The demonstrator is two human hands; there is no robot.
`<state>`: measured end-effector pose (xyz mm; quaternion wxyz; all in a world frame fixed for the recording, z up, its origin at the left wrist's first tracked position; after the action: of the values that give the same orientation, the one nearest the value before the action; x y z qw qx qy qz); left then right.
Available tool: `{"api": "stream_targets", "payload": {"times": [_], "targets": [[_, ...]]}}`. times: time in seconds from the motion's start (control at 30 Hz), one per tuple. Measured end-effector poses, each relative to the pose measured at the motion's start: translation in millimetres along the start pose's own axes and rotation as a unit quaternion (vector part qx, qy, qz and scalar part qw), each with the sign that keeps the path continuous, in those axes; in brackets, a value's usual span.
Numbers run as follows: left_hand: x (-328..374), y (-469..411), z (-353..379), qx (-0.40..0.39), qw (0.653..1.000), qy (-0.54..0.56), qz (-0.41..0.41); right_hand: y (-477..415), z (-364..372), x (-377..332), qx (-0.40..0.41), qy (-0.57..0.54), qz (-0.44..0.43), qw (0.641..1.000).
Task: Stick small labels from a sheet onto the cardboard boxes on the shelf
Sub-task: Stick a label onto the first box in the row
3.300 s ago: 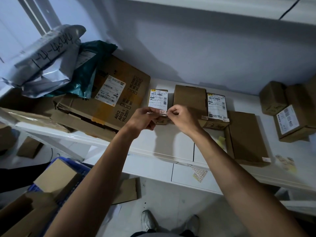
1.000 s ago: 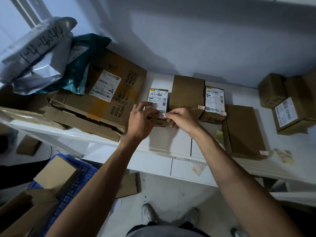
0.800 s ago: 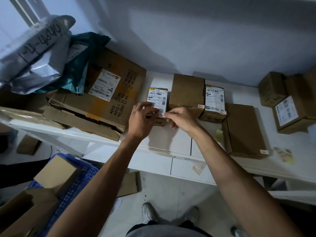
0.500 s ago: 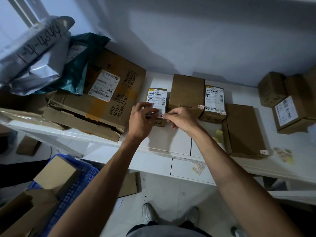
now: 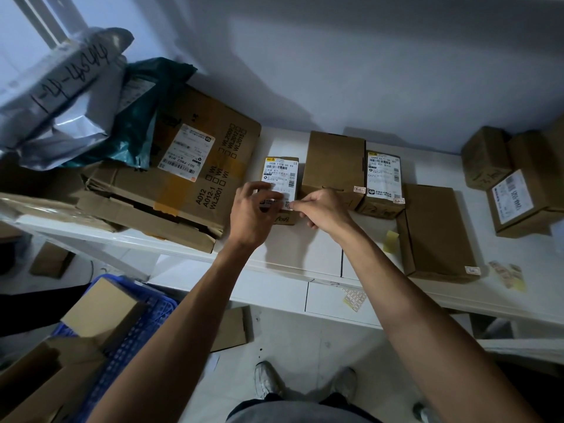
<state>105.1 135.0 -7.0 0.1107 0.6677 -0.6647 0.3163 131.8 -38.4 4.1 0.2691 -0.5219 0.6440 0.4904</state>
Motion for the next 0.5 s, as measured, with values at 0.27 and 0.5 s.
{"api": "stream_targets", "payload": {"times": [0.27,0.5], "targets": [[1.5,0.3,-1.4,-0.001,1.000,-0.001,0.004,-0.3,0.8,-1.4,0.002,0.009,0.001,1.000],[3.3,0.9,0.2,-0.007,1.000,-0.010,0.009,-0.5,-0.2,-1.6,-0.006,0.031,0.002,1.000]]}}
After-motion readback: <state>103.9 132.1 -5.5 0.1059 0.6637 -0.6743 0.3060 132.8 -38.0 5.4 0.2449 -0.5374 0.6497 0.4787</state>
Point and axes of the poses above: each hand's wrist, its own y-axis away from the middle knuckle, its own z-axis out of the palm, x = y × z, the point moved 4 cm from there along -y, towards the middle knuckle, and after that the axes turned 9 degrees about -y, right-handed, at the moved point
